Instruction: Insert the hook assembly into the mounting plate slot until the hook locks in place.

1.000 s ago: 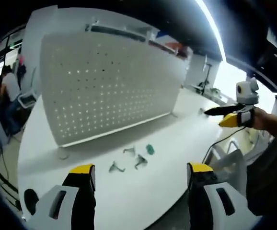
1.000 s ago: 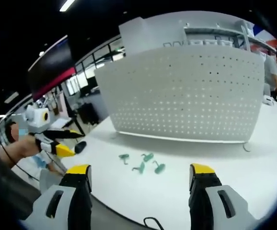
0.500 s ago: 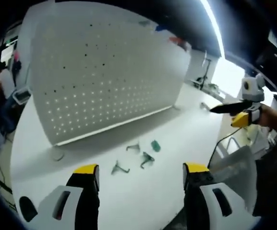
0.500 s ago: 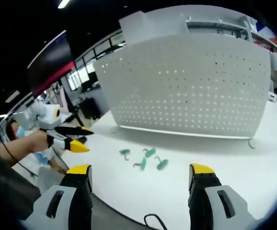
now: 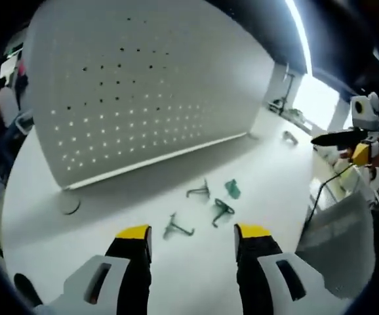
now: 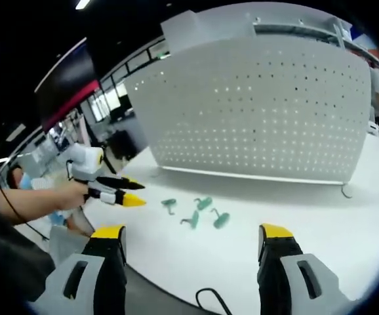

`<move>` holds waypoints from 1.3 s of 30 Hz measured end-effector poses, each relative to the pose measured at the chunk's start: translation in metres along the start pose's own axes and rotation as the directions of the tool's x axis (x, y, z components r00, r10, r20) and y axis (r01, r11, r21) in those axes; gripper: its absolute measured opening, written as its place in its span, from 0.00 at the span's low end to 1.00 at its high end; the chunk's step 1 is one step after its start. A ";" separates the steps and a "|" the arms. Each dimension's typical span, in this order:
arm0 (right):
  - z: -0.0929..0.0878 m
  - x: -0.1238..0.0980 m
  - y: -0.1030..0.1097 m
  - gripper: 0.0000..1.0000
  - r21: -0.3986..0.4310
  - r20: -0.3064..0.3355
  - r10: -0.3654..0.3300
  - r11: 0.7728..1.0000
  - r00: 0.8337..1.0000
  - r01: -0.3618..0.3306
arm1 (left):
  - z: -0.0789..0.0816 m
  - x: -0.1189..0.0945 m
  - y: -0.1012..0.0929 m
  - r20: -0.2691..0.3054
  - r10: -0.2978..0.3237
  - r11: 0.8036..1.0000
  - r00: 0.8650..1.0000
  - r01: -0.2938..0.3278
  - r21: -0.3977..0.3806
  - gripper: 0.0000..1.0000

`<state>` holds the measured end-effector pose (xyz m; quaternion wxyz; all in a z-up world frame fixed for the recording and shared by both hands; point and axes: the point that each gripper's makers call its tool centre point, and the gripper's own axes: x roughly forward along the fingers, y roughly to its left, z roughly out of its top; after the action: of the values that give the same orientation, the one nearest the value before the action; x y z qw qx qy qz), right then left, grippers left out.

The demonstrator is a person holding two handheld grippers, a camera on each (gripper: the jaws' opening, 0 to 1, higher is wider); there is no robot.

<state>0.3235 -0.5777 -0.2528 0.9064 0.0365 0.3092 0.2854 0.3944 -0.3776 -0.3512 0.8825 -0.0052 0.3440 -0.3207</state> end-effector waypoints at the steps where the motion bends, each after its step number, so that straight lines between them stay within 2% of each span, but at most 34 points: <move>1: -0.001 0.000 0.000 0.83 0.000 -0.002 0.000 1.000 1.000 0.000 | -0.001 0.004 0.003 -0.004 0.005 1.000 1.000 -0.005 -0.007 0.51; 4: -0.002 0.001 -0.002 0.83 0.002 -0.004 0.000 1.000 1.000 0.000 | -0.006 0.010 0.007 -0.028 0.015 1.000 0.999 -0.015 0.005 0.48; 6: -0.005 0.001 -0.002 0.83 0.005 -0.014 0.003 1.000 1.000 -0.003 | -0.009 0.014 0.017 -0.051 0.058 0.996 0.997 -0.055 0.066 0.48; 7: -0.007 0.002 -0.003 0.83 0.003 -0.023 0.004 1.000 1.000 -0.004 | -0.011 0.018 0.018 -0.055 0.060 0.996 0.997 -0.056 0.070 0.48; 9: -0.009 0.003 -0.004 0.83 -0.006 -0.034 0.002 1.000 0.999 -0.002 | -0.017 0.024 0.020 -0.072 0.042 0.998 0.997 -0.038 0.055 0.43; 15: -0.009 0.002 -0.009 0.82 0.013 -0.025 -0.005 1.000 1.000 0.005 | -0.020 0.038 0.021 -0.096 0.024 0.998 0.995 -0.018 0.061 0.37; 17: -0.011 0.001 -0.010 0.82 0.017 -0.027 -0.008 1.000 1.000 0.008 | -0.023 0.043 0.023 -0.098 0.015 0.999 0.995 -0.011 0.035 0.34; 20: -0.012 0.000 -0.012 0.82 0.027 -0.026 -0.011 1.000 1.000 0.012 | -0.025 0.053 0.031 -0.105 0.013 1.000 0.994 -0.013 0.005 0.32; 24: -0.018 -0.001 -0.015 0.82 0.044 -0.032 -0.019 0.999 0.999 0.020 | -0.029 0.060 0.031 -0.132 0.004 0.999 0.991 0.001 0.035 0.29; 27: -0.023 0.000 -0.016 0.82 0.045 -0.055 -0.017 0.999 0.998 0.019 | -0.033 0.066 0.035 -0.157 -0.010 0.999 0.987 0.016 0.035 0.30; 28: -0.024 0.001 -0.016 0.82 0.043 -0.058 -0.016 0.999 0.998 0.019 | -0.034 0.066 0.035 -0.164 -0.010 0.999 0.986 0.017 0.042 0.29; 29: -0.024 0.001 -0.016 0.82 0.043 -0.058 -0.016 0.999 0.998 0.019 | -0.031 0.067 0.037 -0.159 -0.005 0.996 0.987 0.018 0.082 0.28; 30: -0.023 0.001 -0.016 0.82 0.045 -0.058 -0.016 0.999 0.998 0.019 | -0.032 0.066 0.036 -0.168 -0.004 0.997 0.986 0.016 0.071 0.27; 35: -0.022 0.004 -0.018 0.82 0.050 -0.061 -0.019 0.999 0.998 0.022 | -0.030 0.071 0.034 -0.187 -0.016 0.992 0.982 0.040 0.122 0.23; 39: -0.022 0.006 -0.018 0.82 0.055 -0.061 -0.017 0.998 0.998 0.021 | -0.031 0.072 0.030 -0.212 -0.014 0.980 0.977 0.056 0.193 0.19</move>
<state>0.3230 -0.5920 -0.2782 0.8979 0.0502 0.3448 0.2690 0.4325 -0.3883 -0.4257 0.8317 0.1103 0.4014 -0.3675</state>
